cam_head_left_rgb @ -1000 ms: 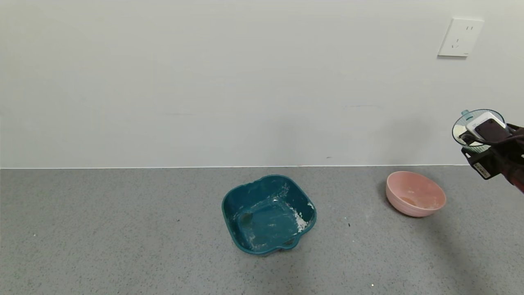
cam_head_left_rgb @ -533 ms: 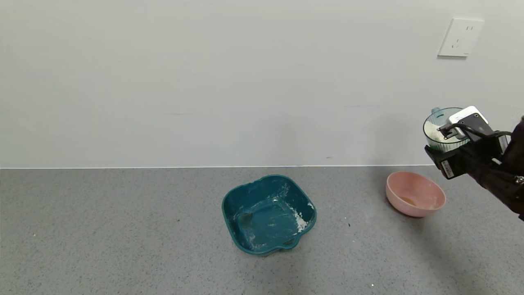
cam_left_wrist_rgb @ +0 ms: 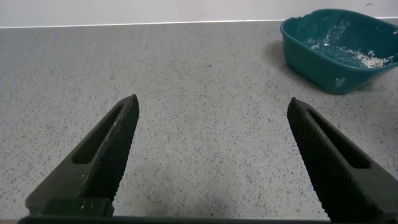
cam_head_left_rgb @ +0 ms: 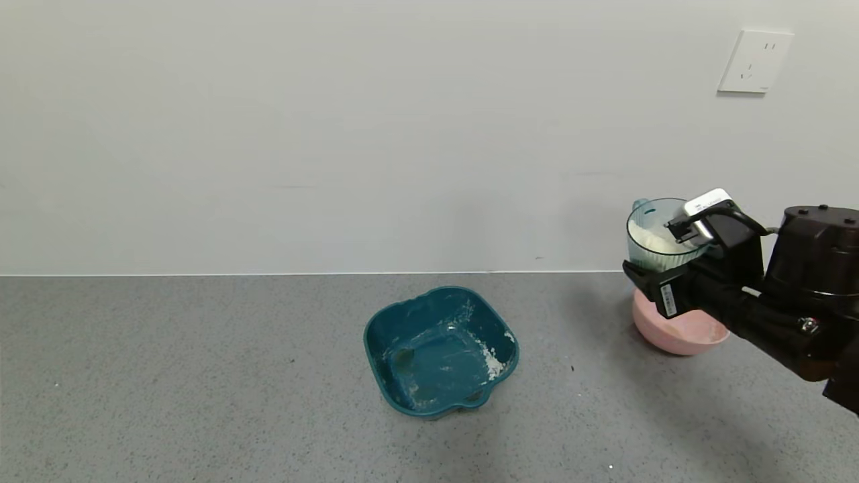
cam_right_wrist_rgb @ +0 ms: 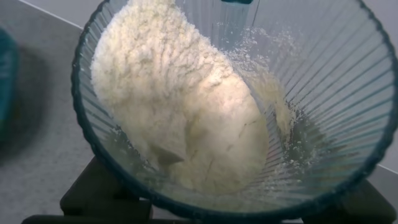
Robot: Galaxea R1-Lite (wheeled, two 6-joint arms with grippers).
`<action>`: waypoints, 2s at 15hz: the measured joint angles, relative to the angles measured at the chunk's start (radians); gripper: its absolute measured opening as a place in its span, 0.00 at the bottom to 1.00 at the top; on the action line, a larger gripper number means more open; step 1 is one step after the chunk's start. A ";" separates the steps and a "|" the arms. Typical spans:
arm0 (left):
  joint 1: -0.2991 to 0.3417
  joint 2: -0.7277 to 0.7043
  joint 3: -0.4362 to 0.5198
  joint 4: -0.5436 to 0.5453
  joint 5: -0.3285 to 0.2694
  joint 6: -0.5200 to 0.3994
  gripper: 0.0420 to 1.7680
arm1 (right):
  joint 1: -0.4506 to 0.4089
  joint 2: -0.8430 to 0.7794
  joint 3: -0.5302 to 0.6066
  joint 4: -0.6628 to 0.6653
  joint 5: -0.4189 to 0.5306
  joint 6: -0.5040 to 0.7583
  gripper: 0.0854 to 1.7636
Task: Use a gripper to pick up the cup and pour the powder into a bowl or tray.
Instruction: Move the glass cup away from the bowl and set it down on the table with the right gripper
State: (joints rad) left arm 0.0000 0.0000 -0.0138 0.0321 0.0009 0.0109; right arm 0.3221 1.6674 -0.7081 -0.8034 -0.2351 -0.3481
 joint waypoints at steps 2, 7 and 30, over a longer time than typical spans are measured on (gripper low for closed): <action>0.000 0.000 0.000 0.000 0.000 0.000 0.97 | 0.054 0.013 0.003 0.001 0.000 0.028 0.75; 0.000 0.000 0.000 0.000 0.000 0.000 0.97 | 0.154 0.091 0.008 -0.014 -0.003 0.067 0.75; 0.000 0.000 0.000 0.000 0.000 0.000 0.97 | 0.075 0.448 0.112 -0.334 -0.016 0.284 0.75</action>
State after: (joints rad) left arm 0.0000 0.0000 -0.0138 0.0321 0.0013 0.0109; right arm 0.3968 2.1157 -0.5964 -1.1377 -0.2511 -0.0645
